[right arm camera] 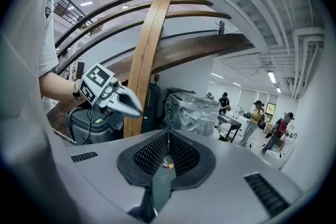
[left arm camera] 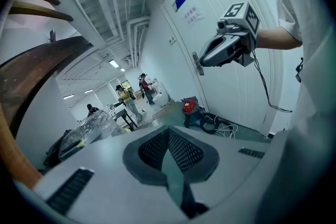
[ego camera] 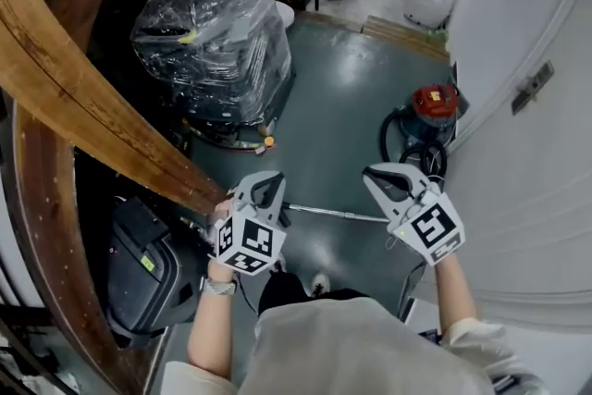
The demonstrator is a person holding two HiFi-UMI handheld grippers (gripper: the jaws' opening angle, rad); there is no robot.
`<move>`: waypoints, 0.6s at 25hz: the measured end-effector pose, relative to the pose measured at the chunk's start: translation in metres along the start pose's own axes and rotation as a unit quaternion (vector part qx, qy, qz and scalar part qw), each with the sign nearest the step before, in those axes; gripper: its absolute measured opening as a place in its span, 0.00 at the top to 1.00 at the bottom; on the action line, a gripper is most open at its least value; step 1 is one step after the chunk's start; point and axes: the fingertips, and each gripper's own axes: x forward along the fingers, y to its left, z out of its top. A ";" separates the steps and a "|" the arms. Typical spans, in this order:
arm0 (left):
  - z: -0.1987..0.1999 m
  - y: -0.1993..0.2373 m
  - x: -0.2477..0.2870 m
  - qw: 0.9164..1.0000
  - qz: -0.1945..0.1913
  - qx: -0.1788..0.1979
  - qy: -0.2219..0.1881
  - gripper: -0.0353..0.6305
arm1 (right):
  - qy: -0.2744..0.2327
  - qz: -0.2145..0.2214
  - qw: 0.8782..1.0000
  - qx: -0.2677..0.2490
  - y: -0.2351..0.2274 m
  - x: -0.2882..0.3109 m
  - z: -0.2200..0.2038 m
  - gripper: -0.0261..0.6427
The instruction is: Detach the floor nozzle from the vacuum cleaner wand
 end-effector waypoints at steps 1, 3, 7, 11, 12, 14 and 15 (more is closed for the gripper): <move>-0.007 -0.003 0.006 1.000 -0.006 0.008 0.009 0.95 | 0.004 0.003 1.000 0.001 0.001 0.005 -0.005 0.92; -0.024 -0.010 0.019 0.999 -0.019 0.026 0.030 0.95 | 0.014 0.009 1.000 0.001 0.003 0.015 -0.014 0.92; -0.056 -0.022 0.046 0.996 -0.051 0.045 0.057 0.95 | 0.013 0.034 0.999 0.011 0.013 0.038 -0.033 0.92; -0.084 -0.021 0.078 0.994 -0.079 0.038 0.059 0.95 | 0.011 0.048 0.998 0.043 0.014 0.068 -0.058 0.92; -0.092 -0.019 0.086 0.994 -0.082 0.035 0.061 0.95 | 0.016 0.047 0.998 0.046 0.013 0.077 -0.066 0.92; -0.109 -0.017 0.103 0.993 -0.089 0.035 0.064 0.95 | 0.026 0.044 0.997 0.054 0.009 0.094 -0.086 0.92; -0.117 -0.016 0.112 0.993 -0.092 0.038 0.066 0.95 | 0.029 0.042 0.997 0.059 0.006 0.102 -0.095 0.92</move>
